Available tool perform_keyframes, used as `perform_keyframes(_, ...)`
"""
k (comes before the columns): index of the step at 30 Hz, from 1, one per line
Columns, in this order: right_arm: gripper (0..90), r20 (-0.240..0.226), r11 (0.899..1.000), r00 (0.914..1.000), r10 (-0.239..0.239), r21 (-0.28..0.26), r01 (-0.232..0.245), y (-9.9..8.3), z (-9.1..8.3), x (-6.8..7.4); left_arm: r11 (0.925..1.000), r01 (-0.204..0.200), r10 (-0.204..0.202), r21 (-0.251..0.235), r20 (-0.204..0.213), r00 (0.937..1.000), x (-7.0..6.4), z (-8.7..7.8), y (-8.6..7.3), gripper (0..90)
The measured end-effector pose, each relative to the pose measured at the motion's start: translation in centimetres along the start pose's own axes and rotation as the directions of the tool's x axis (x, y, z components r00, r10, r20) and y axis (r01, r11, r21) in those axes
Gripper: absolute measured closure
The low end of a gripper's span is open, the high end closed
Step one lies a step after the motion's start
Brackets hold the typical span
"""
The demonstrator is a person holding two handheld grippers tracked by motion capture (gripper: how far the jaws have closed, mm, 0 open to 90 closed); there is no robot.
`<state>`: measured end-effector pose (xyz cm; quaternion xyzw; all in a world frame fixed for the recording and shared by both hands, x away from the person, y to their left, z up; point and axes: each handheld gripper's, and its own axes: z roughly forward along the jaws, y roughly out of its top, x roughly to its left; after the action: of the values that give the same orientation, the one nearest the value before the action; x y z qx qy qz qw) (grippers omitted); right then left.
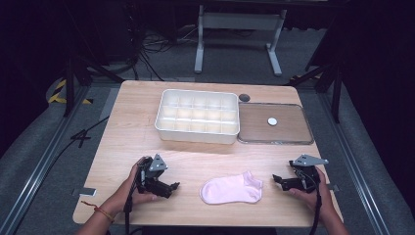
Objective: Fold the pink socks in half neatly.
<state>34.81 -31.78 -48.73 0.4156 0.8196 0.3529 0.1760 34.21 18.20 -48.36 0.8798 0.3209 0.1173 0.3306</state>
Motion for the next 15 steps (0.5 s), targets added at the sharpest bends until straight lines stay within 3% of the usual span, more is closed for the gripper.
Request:
perform_keyframes(4, 9.3, 0.0, 1.0, 1.0, -0.001, 0.002, 0.001, 0.02, 0.0, -0.01, 0.9994, -0.034, 0.034, -0.007, 0.036, 0.9988, 0.37, 0.23, 0.17, 0.0)
perform_keyframes(7, 14.6, 0.007, 1.0, 0.9998, 0.017, -0.004, -0.017, -0.09, -0.22, -0.02, 0.9988, -0.049, 0.049, -0.006, 0.054, 0.9974, 0.48, 0.49, 0.47, 0.0)
perform_keyframes(15, 22.7, -0.002, 1.0, 0.9998, 0.017, -0.004, -0.017, 0.04, -0.56, 0.22, 0.9987, -0.049, 0.05, -0.009, 0.054, 0.9973, 0.4, 0.67, 0.65, 0.1)
